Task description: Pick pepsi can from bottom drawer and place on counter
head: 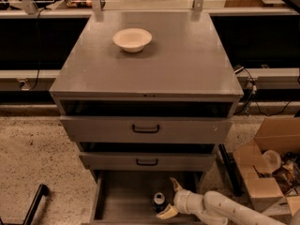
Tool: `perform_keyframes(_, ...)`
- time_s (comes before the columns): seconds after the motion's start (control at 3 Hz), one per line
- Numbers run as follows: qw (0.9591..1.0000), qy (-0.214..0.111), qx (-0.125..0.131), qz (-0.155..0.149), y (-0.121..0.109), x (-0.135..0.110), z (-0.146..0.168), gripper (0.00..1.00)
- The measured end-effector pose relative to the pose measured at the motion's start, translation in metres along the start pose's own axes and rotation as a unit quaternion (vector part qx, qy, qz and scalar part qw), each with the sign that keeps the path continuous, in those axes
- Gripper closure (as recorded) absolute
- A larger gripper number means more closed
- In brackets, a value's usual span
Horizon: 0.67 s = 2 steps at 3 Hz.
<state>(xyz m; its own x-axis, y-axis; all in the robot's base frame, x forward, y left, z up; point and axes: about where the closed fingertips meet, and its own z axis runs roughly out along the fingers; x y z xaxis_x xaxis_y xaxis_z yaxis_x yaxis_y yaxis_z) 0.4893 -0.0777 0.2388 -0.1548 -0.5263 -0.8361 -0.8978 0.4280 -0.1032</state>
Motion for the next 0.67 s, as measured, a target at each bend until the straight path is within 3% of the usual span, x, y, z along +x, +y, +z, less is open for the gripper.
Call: perform_keyframes(0.67,0.9998,0.000,-0.018,0.002,-0.001,0.009,0.036,0.01)
